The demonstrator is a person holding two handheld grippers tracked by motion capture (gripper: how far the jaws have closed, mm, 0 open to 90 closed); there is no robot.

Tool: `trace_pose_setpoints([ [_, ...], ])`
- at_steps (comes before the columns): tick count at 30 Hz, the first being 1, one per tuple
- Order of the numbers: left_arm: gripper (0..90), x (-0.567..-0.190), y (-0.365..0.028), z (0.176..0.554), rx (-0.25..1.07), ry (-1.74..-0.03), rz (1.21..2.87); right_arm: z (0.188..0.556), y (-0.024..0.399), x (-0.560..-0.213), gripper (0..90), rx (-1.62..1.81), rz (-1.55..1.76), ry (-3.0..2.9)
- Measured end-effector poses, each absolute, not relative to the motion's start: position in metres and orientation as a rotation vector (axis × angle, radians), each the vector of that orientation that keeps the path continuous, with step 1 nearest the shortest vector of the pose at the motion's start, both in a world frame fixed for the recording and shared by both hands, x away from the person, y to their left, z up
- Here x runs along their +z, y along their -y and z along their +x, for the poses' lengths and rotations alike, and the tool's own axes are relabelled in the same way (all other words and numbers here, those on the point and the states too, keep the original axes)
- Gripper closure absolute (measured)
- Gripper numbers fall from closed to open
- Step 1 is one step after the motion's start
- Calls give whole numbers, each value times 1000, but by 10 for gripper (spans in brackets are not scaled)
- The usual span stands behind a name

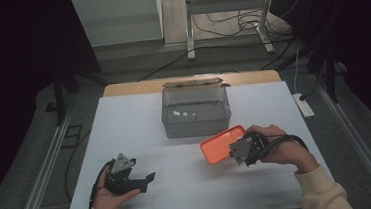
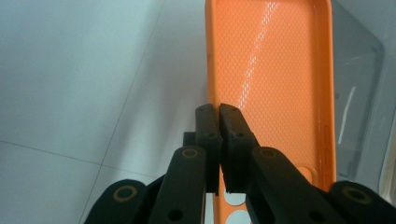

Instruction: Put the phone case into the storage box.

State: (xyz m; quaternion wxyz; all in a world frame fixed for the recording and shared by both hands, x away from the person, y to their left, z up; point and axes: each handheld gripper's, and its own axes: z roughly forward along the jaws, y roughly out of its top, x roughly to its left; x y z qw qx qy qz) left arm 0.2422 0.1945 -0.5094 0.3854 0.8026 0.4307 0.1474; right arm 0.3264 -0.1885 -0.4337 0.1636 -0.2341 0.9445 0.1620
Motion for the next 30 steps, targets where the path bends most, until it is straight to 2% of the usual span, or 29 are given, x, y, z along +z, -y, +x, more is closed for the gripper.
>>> trace_pose_setpoints([
  [15, 140, -469, -170, 262, 351, -1020, 2048, 322, 182, -435, 871, 464, -691, -2682],
  [30, 143, -459, -148, 280, 299, -949, 2079, 321, 178, -439, 871, 451, -711, -2680],
])
